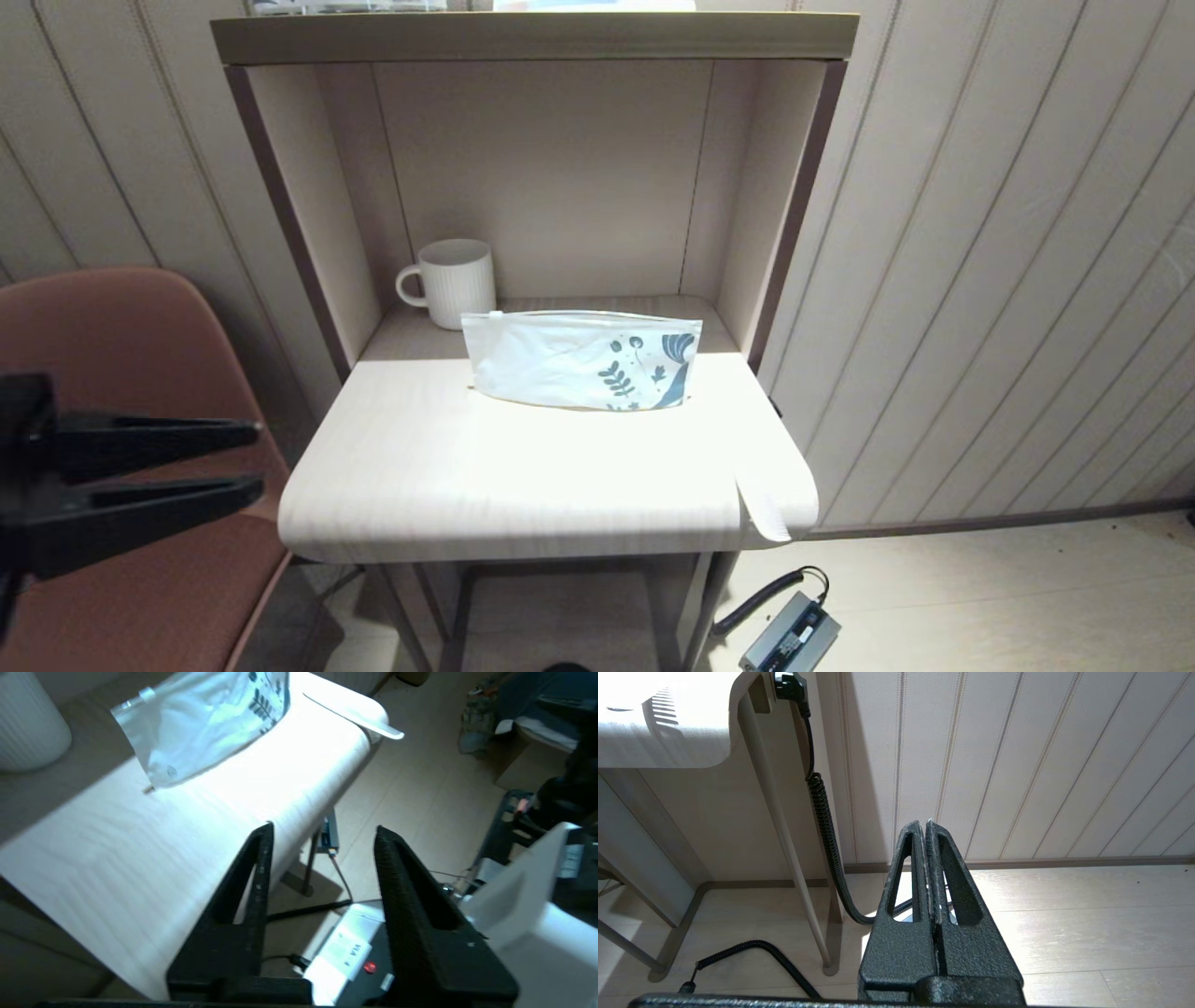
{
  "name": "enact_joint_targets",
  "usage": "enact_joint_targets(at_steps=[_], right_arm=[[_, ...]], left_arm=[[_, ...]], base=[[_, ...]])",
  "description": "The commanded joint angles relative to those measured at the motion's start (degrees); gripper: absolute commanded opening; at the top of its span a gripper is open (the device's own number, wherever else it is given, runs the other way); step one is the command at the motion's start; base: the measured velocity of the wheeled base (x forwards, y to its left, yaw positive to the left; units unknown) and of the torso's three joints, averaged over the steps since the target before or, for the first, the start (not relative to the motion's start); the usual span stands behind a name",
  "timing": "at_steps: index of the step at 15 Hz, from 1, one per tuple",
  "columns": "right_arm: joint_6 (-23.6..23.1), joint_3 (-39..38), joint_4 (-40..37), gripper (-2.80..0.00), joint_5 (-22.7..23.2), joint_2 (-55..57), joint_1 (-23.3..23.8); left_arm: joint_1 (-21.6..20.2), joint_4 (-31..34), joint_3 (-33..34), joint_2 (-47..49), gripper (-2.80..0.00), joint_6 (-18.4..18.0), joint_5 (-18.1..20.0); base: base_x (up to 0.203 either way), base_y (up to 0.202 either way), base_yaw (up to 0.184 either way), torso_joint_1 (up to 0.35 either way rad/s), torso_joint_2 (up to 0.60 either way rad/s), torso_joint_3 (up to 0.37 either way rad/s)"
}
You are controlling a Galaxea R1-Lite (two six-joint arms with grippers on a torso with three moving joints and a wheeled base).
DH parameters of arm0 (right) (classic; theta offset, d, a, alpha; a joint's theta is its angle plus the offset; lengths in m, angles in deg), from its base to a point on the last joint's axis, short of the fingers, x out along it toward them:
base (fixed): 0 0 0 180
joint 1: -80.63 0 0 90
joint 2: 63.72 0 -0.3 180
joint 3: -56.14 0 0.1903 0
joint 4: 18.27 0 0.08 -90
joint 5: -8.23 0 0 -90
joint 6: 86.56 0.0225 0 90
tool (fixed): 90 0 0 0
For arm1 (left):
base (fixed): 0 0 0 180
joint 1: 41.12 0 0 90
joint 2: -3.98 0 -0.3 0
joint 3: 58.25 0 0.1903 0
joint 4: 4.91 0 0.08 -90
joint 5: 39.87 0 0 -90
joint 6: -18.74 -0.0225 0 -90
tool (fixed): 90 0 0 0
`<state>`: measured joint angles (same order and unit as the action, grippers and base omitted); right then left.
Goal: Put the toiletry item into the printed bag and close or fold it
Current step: Pick up the storage bag
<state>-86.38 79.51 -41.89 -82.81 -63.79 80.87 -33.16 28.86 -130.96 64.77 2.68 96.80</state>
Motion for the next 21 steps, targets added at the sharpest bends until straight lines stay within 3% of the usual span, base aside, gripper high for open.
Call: enact_joint_targets(at_steps=[1, 3, 5, 9, 11, 16, 21], right_arm=[[-0.01, 0.0, -0.01, -2.8, -0.01, 0.07, 0.02], [-0.01, 0.0, -0.01, -2.8, -0.01, 0.07, 0.02], [-0.01, 0.0, -0.01, -2.8, -0.01, 0.07, 0.02], [-0.01, 0.0, -0.01, -2.8, -0.01, 0.07, 0.02], [-0.01, 0.0, -0.01, -2.8, -0.01, 0.07, -0.07], [-0.01, 0.0, -0.01, -2.8, -0.01, 0.07, 0.02], [-0.01, 0.0, -0.01, -2.8, -0.01, 0.07, 0.02]], left_arm=[[0.78, -9.78, 0.67, 10.86, 0.0, -2.18, 0.27], [0.84, -17.82, 0.27, 17.29, 0.0, -5.44, -0.96], [0.89, -22.74, -1.49, 23.58, 0.0, -9.83, -4.87], [0.88, -25.27, -8.79, 34.95, 0.0, -15.33, -6.58], [1.08, -25.27, -11.01, 38.55, 0.0, -17.36, -5.54], [1.87, -21.91, -15.35, 42.85, 0.0, -18.74, 3.26], [3.3, -18.63, -22.42, 47.07, 0.0, -18.46, 3.61]], base=[[0.0, 0.0, 0.0, 0.0, 0.0, 0.0], [0.0, 0.0, 0.0, 0.0, 0.0, 0.0], [0.0, 0.0, 0.0, 0.0, 0.0, 0.0], [0.0, 0.0, 0.0, 0.0, 0.0, 0.0], [0.0, 0.0, 0.0, 0.0, 0.0, 0.0], [0.0, 0.0, 0.0, 0.0, 0.0, 0.0], [0.0, 0.0, 0.0, 0.0, 0.0, 0.0]])
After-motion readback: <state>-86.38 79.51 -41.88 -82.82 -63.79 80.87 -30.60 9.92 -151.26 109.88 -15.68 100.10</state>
